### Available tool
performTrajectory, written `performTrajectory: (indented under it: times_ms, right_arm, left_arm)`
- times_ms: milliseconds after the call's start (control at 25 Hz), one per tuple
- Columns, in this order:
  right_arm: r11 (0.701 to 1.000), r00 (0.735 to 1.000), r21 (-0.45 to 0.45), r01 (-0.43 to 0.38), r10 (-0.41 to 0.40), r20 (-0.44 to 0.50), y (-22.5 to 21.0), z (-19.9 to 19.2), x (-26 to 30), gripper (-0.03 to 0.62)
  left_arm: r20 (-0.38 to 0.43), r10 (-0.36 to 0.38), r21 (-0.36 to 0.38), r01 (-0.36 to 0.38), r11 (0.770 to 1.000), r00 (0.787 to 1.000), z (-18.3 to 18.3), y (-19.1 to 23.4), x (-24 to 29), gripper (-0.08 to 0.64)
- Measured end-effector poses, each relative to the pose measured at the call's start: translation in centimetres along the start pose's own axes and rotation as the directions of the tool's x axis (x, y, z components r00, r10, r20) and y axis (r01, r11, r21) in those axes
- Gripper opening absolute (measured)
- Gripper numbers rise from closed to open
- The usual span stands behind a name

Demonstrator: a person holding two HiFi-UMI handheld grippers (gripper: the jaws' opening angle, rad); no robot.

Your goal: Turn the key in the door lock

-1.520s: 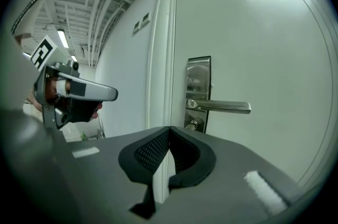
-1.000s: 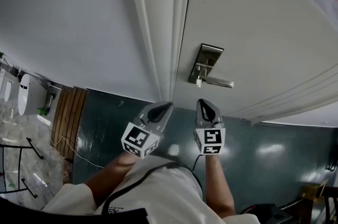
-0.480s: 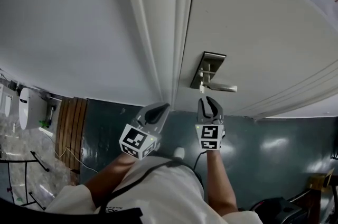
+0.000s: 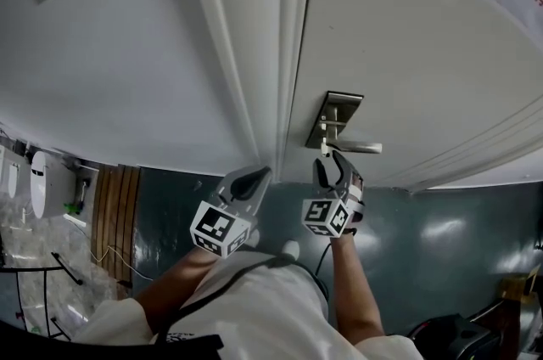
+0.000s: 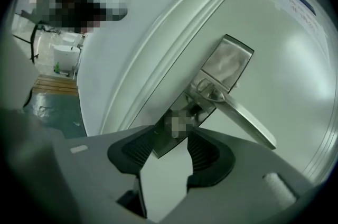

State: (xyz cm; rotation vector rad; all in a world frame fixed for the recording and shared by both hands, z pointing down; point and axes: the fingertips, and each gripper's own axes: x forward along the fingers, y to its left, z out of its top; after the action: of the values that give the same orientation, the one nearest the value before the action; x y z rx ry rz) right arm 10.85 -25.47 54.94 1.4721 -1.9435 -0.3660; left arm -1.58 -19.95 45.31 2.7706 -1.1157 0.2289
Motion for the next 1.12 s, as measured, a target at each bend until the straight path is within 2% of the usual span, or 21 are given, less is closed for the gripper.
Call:
performTrajectory:
  times_ms: [240,560,760,1040,1120]
  right_arm:
    - [0.996,0.998,-0.067,0.063,-0.061,0.019,-0.4,1.1,0.8,0.175]
    - [0.994,0.997,-0.066,0.083,-0.082,0.011,-0.6,0.9,1.3,0.119]
    - [0.996,0.996,-0.027,0.085,-0.085,0.017,-0.7,0.9,1.3,0.092]
    - [0.992,0.997,0.111,0.067,-0.072,0.039,-1.0,0.9,1.3,0.062]
    - [0.992,0.997,0.110,0.069,-0.073,0.037,-1.0,0.9,1.3,0.060]
  left_arm:
    - [0.000,0.013,0.005,-0.013,1.000,1.000,0.2,0.8,0.0,0.005]
    - [-0.001,0.026,0.005,-0.026,1.000,1.000,0.2,1.5,0.0,0.005]
    - [-0.002,0.031,0.004,-0.031,1.000,1.000,0.2,1.7,0.1,0.005]
    - [0.001,0.036,0.005,-0.036,0.999,0.999,0.3,1.9,0.2,0.005]
    - [0.003,0.037,0.005,-0.037,0.999,0.999,0.4,1.9,0.1,0.005]
